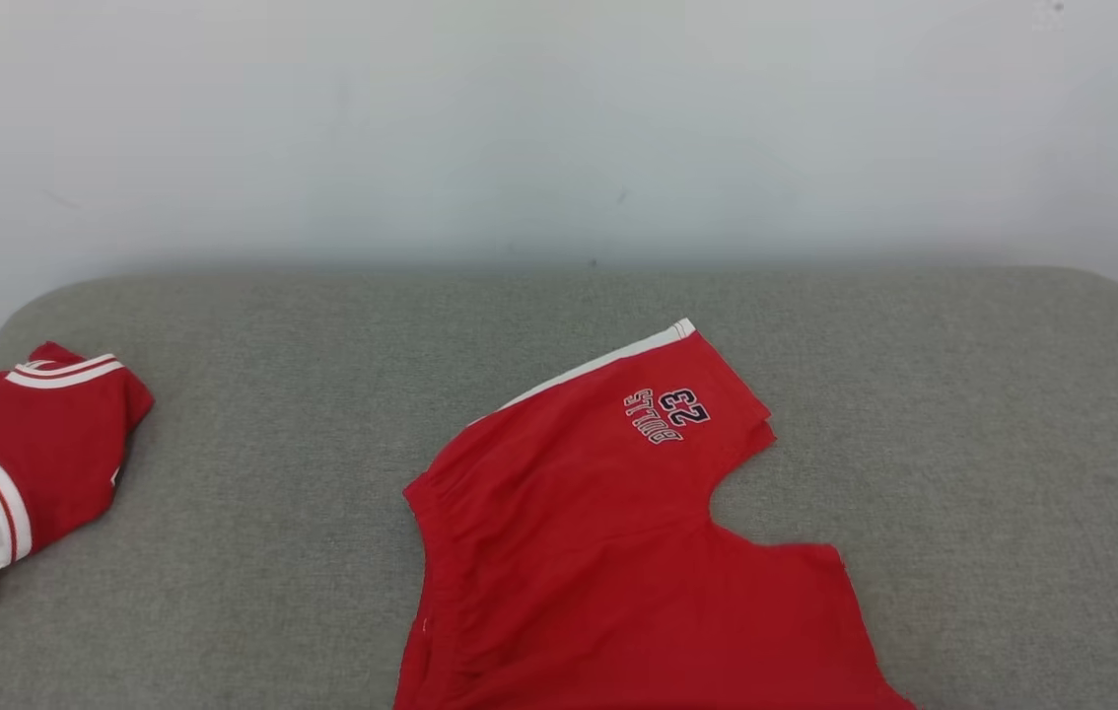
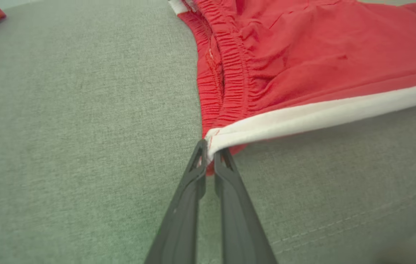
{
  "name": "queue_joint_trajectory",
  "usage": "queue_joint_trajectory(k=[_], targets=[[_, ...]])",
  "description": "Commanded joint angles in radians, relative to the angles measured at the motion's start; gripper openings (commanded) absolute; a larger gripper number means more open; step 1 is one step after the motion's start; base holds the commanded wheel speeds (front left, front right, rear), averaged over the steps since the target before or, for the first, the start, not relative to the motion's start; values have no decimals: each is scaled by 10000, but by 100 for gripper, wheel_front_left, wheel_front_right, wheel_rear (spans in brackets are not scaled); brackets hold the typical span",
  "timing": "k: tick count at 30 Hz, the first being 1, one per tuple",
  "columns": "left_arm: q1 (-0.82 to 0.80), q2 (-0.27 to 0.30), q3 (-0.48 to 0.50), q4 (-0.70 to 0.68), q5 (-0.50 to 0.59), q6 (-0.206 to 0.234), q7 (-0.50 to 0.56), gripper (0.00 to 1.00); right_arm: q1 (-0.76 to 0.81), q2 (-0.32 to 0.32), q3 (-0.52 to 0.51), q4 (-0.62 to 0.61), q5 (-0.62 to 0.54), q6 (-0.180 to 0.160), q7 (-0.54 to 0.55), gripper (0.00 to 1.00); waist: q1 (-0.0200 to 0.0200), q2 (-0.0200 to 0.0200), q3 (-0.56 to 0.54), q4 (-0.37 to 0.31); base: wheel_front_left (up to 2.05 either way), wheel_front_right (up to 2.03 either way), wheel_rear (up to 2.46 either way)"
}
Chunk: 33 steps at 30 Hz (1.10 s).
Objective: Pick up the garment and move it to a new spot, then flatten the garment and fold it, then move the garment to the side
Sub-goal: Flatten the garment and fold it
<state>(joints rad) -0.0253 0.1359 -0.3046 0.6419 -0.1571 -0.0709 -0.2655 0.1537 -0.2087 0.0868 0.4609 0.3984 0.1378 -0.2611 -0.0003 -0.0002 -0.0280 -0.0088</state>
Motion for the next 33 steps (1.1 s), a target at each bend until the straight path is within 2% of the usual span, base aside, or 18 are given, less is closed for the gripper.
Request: queue_joint_trajectory(k=[1,8,15,26,33], targets=[[151,241,270,36,41,93,20,0,117,-150,-245,4,-39,-126,-58,0,3,2,-242,260,0,0,0],[-121,-47,761,-1145,340,-165,3,0,-562,-61,-461,-710,-287,-123,-58,0,3,2,154,283,0,0,0],[-1328,-346,1097,-1814,610,-373,3,0,-2892,-413,-179,-568,-381,-101,-55,0,3,2,1214,411,0,0,0],[-4430,-747,717,-863,632,-556,0,0,-7678,-1271,1027,1641,-869,-89,-35,0,3,2,3316,1029,0,0,0],[-5637,-853,565,-493,427,-429,-2,0,-9806,-1371,1566,3128,-1519,-88,-34,0,3,2,4189,1343,0,0,0]])
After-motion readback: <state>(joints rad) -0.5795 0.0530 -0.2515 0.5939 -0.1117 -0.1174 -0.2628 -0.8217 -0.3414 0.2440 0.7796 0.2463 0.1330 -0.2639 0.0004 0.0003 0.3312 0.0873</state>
